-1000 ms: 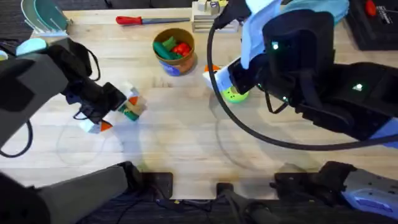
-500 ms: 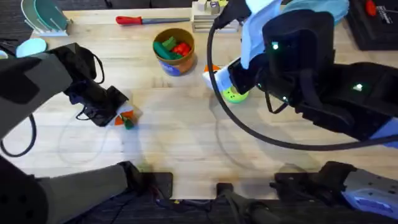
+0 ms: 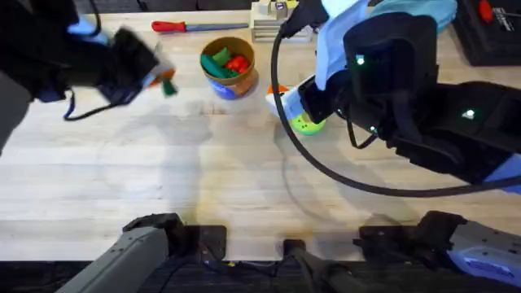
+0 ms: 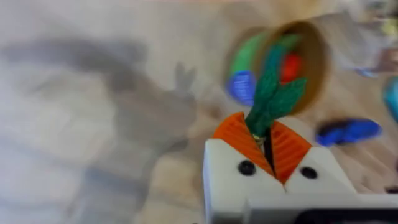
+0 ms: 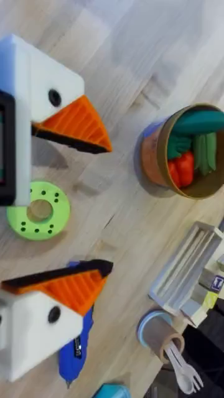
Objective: Pick up the gripper from the table and insert it into the empty holder that is missing its gripper. Then pick up a screw, insert it into the mounting hole, and use the screwdriver to tighten it. Finally, clean up the table by picking up the vegetable and placing it into the bucket.
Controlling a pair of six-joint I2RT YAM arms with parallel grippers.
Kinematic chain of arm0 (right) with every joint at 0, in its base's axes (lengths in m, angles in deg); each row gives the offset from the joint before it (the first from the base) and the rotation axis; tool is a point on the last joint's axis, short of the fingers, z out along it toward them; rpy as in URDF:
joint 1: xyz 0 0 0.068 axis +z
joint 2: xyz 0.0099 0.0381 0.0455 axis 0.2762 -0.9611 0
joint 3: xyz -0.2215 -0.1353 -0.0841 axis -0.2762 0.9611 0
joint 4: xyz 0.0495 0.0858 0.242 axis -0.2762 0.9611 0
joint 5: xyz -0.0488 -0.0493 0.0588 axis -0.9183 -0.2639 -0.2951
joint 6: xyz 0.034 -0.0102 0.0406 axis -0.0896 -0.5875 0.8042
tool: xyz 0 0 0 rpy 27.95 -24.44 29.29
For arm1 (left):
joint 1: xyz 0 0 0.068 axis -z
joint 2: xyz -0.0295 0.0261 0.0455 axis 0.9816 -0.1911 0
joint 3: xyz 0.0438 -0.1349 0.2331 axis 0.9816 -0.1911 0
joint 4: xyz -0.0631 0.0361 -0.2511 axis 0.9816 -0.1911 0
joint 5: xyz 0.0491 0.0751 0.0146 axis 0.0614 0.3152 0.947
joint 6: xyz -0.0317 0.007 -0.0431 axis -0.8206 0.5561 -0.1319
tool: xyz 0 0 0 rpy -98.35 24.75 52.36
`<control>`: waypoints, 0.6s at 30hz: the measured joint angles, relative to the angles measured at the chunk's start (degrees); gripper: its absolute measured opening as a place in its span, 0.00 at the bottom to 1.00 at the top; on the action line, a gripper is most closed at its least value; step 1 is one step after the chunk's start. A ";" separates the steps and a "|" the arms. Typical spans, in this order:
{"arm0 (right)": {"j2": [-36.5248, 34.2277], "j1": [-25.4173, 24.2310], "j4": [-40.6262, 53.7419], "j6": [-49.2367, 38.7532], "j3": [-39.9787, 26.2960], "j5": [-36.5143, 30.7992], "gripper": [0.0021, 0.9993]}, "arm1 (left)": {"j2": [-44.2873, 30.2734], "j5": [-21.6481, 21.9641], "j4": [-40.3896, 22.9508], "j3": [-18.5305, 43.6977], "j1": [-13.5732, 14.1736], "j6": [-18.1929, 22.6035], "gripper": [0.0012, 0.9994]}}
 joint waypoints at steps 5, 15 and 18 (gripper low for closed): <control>0.00 0.00 0.00 0.18 -0.01 0.00 0.99 | 0.53 -2.15 9.78 0.08 9.69 1.07 0.02; 0.00 0.00 0.04 0.22 -0.01 0.00 0.99 | -11.08 -2.17 28.61 0.08 15.77 1.72 0.01; 0.00 0.00 0.06 0.22 -0.01 0.00 0.99 | -15.09 -2.15 30.20 0.08 15.77 1.11 0.01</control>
